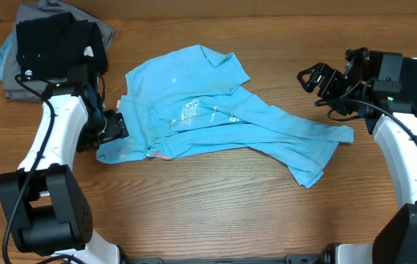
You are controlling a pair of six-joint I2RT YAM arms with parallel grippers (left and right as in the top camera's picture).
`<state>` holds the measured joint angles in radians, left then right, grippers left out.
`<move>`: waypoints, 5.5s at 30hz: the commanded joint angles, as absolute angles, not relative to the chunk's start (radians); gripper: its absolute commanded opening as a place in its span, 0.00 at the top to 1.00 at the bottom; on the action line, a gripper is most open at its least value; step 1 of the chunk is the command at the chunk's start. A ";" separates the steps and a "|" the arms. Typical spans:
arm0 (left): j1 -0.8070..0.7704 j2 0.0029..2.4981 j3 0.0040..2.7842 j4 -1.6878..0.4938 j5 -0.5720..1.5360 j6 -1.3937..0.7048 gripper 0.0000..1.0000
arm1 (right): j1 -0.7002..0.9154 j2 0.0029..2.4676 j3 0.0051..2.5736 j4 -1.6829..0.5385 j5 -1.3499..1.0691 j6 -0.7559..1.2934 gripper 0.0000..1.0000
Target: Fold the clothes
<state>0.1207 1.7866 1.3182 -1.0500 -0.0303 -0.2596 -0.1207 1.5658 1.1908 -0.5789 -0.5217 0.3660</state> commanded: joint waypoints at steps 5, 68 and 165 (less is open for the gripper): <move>0.129 1.847 1.342 -0.959 -0.024 -0.257 0.23 | -0.110 1.566 1.196 -0.688 -0.611 0.370 0.00; 0.130 1.975 1.488 -0.821 0.191 -0.104 0.00 | -0.209 1.566 1.198 -1.011 -0.024 0.466 0.00; 0.091 2.006 1.620 -0.894 0.234 -0.030 0.96 | -0.028 1.567 0.890 -0.904 -0.086 0.418 0.39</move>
